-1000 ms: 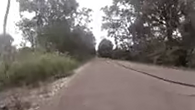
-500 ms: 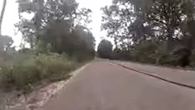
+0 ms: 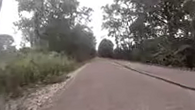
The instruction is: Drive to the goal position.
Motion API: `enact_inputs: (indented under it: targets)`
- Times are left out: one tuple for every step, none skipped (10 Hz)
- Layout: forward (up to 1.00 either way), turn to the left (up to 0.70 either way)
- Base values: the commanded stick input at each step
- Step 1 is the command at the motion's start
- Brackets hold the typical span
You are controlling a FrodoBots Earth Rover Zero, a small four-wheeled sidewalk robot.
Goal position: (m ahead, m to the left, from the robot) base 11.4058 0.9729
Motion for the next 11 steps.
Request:
enact_inputs:
  targets:
    - [0.70,0.00]
    - [0.70,0.00]
    - [0.70,0.00]
    - [0.70,0.03]
    - [0.70,0.35]
    - [0.70,0.33]
    - [0.70,0.09]
    - [0.70,0.00]
    - [0.70,0.00]
    - [0.70,0.00]
    - [0.70,0.00]
